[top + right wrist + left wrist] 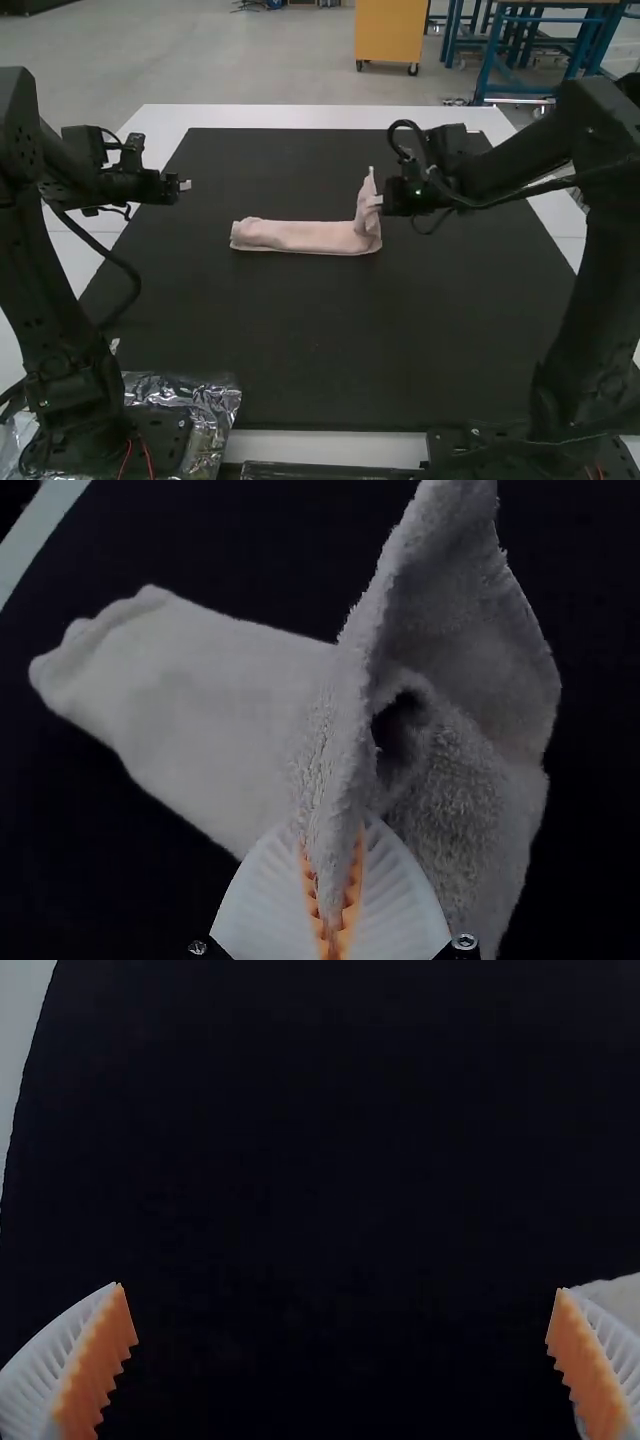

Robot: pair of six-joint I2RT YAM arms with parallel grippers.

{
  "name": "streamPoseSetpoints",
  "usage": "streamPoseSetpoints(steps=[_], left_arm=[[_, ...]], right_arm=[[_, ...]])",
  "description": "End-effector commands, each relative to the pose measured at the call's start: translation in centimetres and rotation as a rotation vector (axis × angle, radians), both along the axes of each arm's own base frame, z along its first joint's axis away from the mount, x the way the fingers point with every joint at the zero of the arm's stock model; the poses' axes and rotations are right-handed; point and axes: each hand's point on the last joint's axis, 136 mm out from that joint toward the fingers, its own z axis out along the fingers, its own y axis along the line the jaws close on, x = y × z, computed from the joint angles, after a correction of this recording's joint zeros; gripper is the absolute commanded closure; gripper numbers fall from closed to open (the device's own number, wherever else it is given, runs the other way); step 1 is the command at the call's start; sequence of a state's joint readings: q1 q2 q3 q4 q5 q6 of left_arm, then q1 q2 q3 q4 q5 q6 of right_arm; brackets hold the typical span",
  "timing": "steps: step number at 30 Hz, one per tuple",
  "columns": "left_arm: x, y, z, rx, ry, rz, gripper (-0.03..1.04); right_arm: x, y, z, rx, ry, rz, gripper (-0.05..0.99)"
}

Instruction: Fold the towel.

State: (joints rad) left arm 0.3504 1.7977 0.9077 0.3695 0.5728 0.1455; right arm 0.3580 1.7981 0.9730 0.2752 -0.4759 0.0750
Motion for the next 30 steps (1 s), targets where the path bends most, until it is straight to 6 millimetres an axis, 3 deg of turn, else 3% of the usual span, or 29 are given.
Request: streamPoseSetpoints(steps=[1, 13, 30], left_arm=[[0.2, 0.1, 2.0, 0.044, -0.051, -0.006, 0.04], [-0.5, 0.0, 1.0, 0.061, -0.052, -0.013, 0.04], [-0.7, -0.2, 0.8, 0.062, -0.062, -0.015, 0.04]], right_arm=[[0.3, 2.9, 0.6, 0.035, -0.001, 0.035, 0.96], [-0.4, 12.0, -0.9, 0.051, 0.002, 0.173, 0.96], [1.4, 19.7, -0.7, 0.084, -0.027, 0.256, 0.96]])
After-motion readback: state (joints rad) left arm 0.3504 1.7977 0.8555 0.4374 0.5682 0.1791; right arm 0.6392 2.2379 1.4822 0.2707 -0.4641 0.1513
